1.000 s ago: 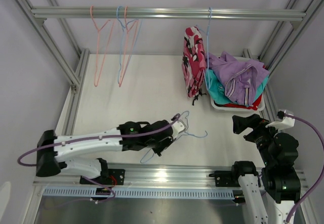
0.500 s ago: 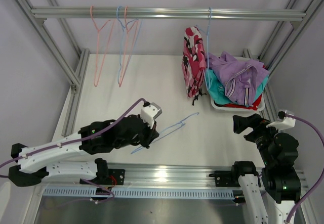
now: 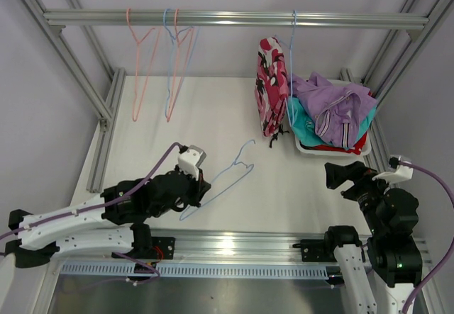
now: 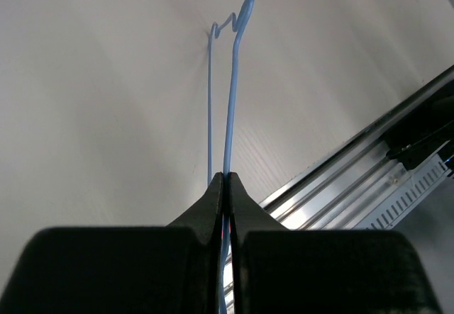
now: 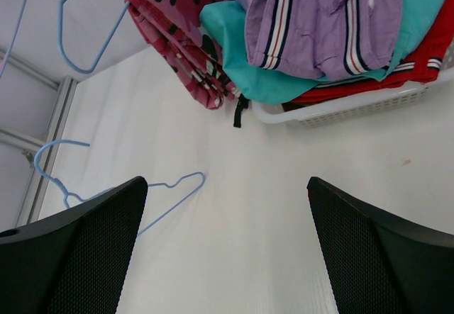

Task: Remove the trousers from the hanger
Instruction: Pick up the hanger at the center of the board, then place the hanger at the clothesline.

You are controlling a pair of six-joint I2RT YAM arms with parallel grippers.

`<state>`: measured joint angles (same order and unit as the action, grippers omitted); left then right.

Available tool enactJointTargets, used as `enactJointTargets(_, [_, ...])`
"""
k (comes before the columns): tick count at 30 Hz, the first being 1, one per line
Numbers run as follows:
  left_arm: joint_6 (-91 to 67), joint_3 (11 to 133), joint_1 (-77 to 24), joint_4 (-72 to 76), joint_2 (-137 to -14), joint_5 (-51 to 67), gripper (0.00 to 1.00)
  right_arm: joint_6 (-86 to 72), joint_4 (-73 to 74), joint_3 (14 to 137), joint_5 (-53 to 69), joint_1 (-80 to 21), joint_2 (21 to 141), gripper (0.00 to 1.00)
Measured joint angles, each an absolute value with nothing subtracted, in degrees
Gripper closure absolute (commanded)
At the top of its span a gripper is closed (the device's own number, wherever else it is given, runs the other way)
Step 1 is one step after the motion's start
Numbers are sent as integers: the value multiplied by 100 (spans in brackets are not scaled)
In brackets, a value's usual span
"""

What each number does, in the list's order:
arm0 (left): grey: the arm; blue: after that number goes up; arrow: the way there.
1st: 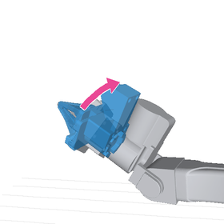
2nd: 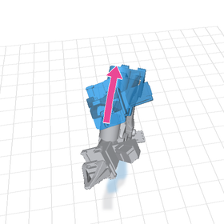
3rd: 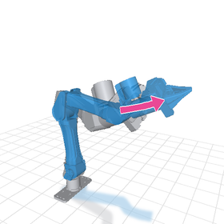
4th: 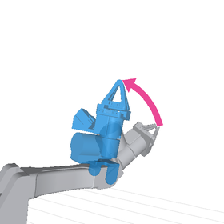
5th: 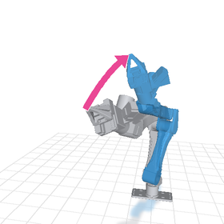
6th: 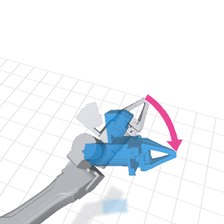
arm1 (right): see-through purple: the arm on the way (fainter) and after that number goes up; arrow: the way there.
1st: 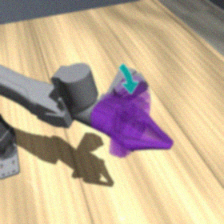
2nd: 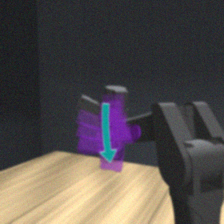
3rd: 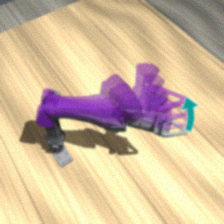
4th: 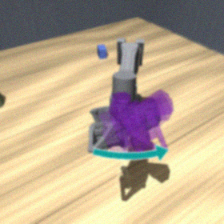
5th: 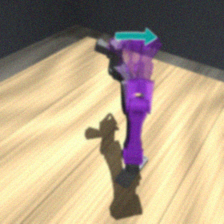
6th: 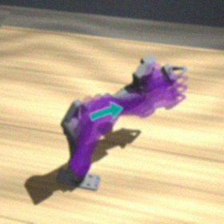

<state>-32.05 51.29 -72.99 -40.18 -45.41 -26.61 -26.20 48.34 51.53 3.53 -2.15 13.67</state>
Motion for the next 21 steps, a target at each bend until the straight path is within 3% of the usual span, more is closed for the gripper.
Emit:
enactJointTargets(9, [-3459, 4696, -7415, -3474, -4370, -2790, 100, -3258, 4812, 5155, 1238, -231, 1238, 5])
enactJointTargets(16, [-3603, 4421, -7607, -3135, -4388, -3085, 100, -5026, 4508, 4777, 2062, -110, 615, 24])
enactJointTargets(21, [-3621, 4379, -7762, -2893, -4438, -3301, 99, -5854, 4510, 4598, 2705, 528, 565, 29])
